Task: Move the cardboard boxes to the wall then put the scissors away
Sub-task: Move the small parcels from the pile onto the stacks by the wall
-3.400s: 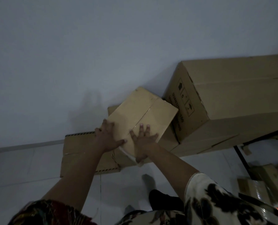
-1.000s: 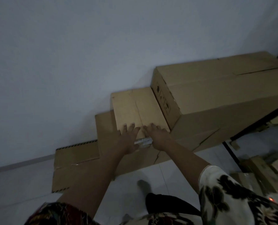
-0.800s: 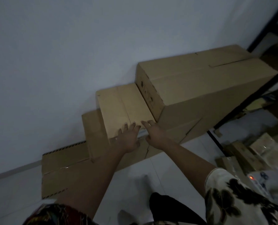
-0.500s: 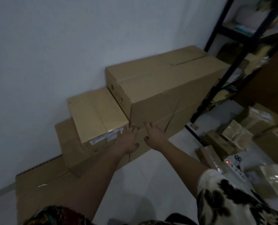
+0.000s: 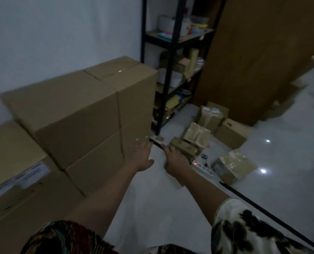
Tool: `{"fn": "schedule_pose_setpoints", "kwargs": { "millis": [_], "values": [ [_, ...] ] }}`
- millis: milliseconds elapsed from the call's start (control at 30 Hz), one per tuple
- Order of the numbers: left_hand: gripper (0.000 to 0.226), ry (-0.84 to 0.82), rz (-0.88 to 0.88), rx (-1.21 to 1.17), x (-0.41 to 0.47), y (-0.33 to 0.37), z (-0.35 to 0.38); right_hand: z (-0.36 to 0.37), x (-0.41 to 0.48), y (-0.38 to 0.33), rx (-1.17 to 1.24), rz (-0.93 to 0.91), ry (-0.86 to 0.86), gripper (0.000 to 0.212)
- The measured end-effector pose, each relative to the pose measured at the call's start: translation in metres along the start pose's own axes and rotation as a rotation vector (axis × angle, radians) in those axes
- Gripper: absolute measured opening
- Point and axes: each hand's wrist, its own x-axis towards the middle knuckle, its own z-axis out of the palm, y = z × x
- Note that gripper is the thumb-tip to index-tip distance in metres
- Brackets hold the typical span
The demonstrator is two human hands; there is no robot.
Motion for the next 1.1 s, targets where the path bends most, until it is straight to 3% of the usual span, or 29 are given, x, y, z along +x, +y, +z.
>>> {"fn": "schedule_pose_setpoints", "kwargs": {
  "millis": [133,333,700,1100],
  "values": [
    [0.075,-0.033,0.116,0.000,0.026,0.075,0.012,-0.005,-0.028,0.081,0.008,0.152,0.002,0.069],
    [0.073,-0.090,0.226,0.095,0.060,0.151,0.030,-0.001,-0.044,0.152,0.111,0.357,0.037,0.082],
    [0.077,-0.229,0.292,0.217,0.158,0.193,0.054,0.022,-0.005,0.219,0.319,0.500,0.022,0.089],
    [0.076,-0.270,0.572,0.250,0.323,0.301,0.041,-0.039,0.063,0.361,0.368,0.769,0.146,0.086]
  ]
}}
